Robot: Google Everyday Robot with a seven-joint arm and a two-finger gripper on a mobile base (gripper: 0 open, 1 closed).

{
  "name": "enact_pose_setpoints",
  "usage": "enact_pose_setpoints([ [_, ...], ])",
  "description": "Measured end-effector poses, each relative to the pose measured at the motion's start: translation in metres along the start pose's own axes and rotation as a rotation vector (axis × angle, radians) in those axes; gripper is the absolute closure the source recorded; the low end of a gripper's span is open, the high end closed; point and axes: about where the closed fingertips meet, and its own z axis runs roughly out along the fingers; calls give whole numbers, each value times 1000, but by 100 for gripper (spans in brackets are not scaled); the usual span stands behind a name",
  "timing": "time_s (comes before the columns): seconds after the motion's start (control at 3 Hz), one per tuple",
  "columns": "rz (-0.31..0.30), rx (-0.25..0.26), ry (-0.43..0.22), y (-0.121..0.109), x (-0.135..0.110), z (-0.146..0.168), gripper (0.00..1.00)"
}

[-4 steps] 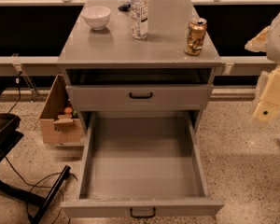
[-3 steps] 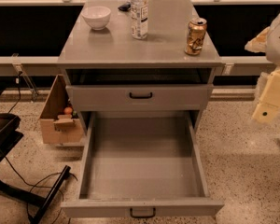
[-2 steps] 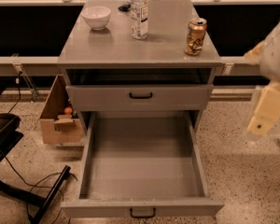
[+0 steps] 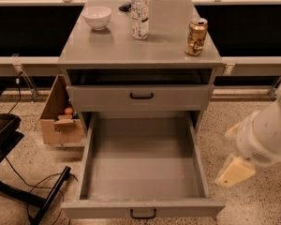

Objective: Close middle drawer

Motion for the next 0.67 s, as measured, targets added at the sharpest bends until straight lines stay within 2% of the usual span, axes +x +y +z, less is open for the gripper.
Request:
enact_pose_setpoints([
  [0.33,51,-97,26,41,33,97,49],
  [0.67,91,-196,69,89,65,171,72],
])
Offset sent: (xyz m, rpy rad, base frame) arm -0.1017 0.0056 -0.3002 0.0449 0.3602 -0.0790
